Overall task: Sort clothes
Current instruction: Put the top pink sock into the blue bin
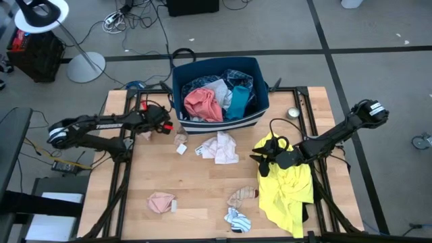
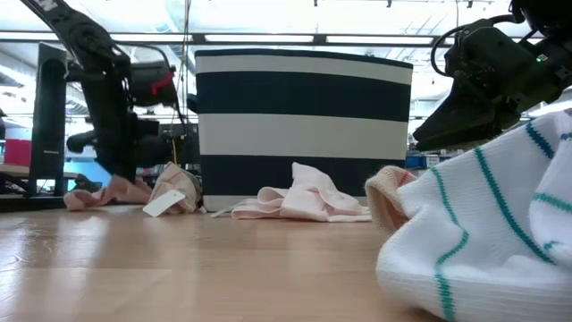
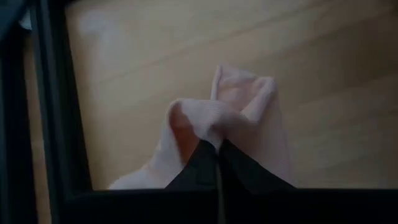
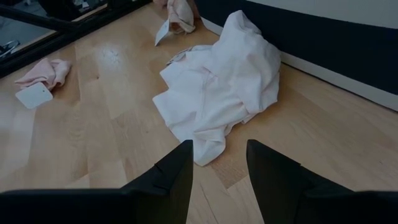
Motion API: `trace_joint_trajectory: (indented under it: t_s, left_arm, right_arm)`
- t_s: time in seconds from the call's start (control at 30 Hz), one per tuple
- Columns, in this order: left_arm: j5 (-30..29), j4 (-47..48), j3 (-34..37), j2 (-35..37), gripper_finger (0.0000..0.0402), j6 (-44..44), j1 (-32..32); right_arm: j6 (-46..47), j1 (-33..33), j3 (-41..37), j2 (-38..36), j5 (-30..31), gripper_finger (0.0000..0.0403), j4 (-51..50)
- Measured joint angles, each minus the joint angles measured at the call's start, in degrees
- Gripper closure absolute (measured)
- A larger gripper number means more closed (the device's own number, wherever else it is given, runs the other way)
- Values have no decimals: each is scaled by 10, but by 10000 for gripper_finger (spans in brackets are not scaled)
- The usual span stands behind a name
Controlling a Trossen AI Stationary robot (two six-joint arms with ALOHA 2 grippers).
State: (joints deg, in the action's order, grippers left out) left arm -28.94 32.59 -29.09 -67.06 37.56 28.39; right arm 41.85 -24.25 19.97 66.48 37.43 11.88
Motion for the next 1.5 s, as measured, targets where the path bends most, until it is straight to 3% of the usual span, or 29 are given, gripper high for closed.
trace_joint_trajectory:
  t_s: [0.53,0.87,1.1,1.5]
  left_arm:
    - [-41,80,-53,129,401,1,-38]
    - [-70,135,-98,143,401,2,-68]
    - [-100,187,-187,143,401,-14,-102]
    - [-118,175,-363,134,401,-122,-117]
  right_arm:
    - [0,0,0,0,0,252,0]
    - [0,0,0,0,0,252,0]
    - [0,0,0,0,0,252,0]
    - [0,0,0,0,0,252,0]
